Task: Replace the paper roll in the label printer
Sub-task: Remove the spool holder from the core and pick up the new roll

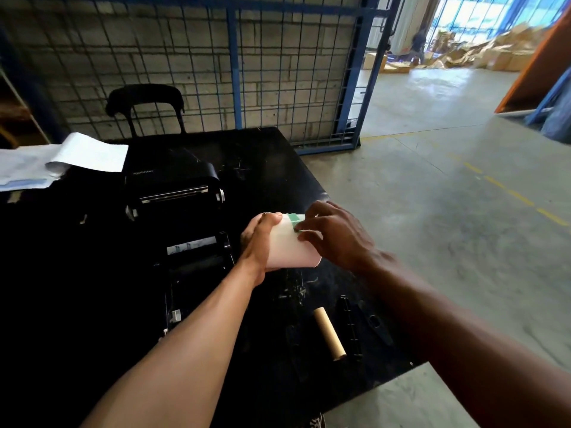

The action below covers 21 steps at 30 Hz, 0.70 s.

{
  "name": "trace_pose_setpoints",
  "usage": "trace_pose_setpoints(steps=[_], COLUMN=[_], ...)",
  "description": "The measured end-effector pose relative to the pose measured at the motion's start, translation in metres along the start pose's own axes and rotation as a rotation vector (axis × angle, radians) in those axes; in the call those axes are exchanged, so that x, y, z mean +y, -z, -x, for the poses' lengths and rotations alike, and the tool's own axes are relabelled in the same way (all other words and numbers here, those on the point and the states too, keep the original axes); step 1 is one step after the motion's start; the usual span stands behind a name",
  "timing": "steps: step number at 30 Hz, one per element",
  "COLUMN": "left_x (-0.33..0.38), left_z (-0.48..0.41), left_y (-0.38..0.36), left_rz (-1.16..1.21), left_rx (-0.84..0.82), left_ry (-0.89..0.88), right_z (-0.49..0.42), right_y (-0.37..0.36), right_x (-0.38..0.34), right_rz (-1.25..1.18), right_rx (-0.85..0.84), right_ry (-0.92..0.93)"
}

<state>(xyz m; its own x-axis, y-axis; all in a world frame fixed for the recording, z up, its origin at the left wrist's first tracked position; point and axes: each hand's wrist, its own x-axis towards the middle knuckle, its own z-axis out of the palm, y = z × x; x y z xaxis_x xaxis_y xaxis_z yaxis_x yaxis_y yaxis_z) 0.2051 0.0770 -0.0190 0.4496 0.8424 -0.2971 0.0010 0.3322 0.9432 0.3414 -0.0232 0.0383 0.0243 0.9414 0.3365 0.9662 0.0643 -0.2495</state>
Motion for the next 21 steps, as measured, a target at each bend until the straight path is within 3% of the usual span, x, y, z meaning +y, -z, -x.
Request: trace_pose_setpoints(steps=[12,21], left_x=[-0.014,-0.028], left_z=[-0.033,-0.055], left_y=[-0.015,-0.025], left_rz=[-0.007,-0.033], left_rx=[0.065,0.080], left_ry=[0.047,0.094], right_z=[-0.028,-0.055], right_y=[-0.017,-0.027], right_x=[0.040,0.079], right_rz=[0.097,-0.095], right_rx=[-0.119,-0.125], right_ry=[0.185,-0.013])
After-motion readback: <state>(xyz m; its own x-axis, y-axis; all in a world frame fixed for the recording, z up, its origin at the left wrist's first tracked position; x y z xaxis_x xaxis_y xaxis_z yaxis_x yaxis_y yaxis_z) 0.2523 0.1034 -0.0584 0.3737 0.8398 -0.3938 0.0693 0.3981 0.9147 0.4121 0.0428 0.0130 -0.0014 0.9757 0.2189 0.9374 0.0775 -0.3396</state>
